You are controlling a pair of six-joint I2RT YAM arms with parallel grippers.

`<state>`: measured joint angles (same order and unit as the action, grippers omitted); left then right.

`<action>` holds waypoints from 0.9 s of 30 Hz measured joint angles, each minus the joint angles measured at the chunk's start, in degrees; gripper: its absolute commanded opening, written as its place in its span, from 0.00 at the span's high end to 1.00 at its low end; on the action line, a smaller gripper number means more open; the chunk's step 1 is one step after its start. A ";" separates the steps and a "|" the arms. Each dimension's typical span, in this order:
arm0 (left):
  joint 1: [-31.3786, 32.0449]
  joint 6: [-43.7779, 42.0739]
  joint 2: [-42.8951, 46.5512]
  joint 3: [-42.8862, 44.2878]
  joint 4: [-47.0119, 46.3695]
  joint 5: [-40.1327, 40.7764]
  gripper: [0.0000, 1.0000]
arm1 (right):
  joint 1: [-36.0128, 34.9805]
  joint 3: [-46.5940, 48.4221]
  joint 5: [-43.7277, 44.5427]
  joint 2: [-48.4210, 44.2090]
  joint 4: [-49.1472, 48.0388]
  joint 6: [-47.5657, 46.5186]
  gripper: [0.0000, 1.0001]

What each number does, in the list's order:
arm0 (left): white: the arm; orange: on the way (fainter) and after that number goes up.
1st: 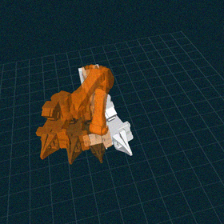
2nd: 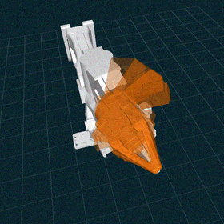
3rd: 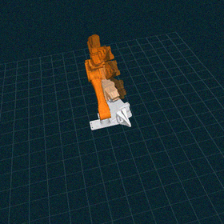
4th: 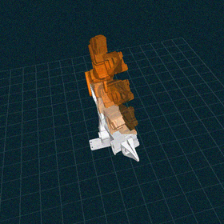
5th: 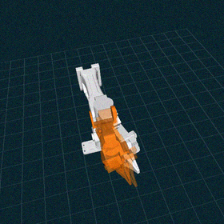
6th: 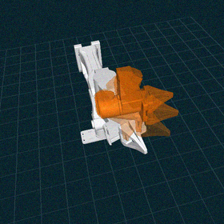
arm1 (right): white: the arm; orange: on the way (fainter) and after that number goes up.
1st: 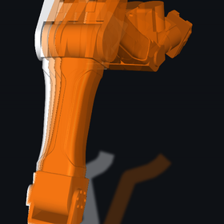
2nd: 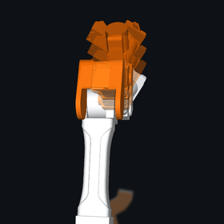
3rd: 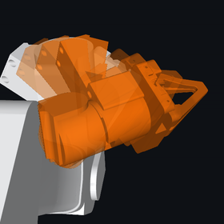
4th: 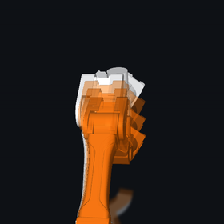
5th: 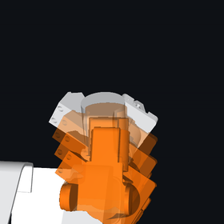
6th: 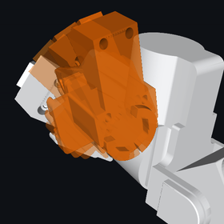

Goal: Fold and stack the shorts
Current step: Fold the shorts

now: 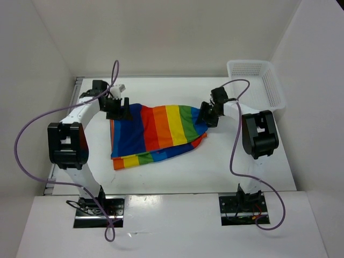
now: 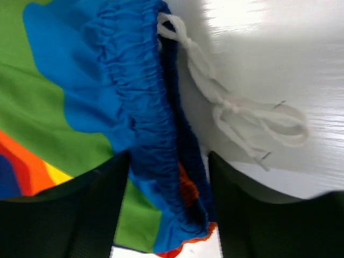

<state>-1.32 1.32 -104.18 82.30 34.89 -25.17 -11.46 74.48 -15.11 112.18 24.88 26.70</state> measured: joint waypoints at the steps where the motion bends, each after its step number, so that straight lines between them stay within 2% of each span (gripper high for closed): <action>1: -0.02 -0.02 1.03 -3.02 -0.24 0.11 0.19 | 0.04 -0.17 -0.13 -0.11 -0.13 -0.52 0.42; 4: -0.31 -0.02 2.99 -10.25 0.66 0.52 0.22 | 0.04 -1.09 -1.40 0.02 -0.63 -1.51 0.57; 5: -0.39 -0.04 3.45 -12.44 0.44 0.59 0.22 | 0.04 -1.42 -1.60 0.02 -0.81 -1.70 0.71; 9: -0.48 -0.04 3.39 -17.59 0.44 1.14 0.23 | 0.07 -2.08 -1.84 0.00 -1.79 -1.16 1.00; 15: 1.73 0.11 0.50 -17.31 -1.64 1.40 0.23 | -0.17 -3.61 4.42 -3.08 -1.64 1.57 1.00; 27: 12.52 0.15 -3.80 -12.09 -2.36 -1.57 0.23 | 3.85 -4.11 15.10 -19.39 3.54 2.34 1.00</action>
<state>11.20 1.48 -107.98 70.22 32.53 -26.74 -7.62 70.37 -0.01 92.79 28.42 29.04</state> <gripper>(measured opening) 0.764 0.018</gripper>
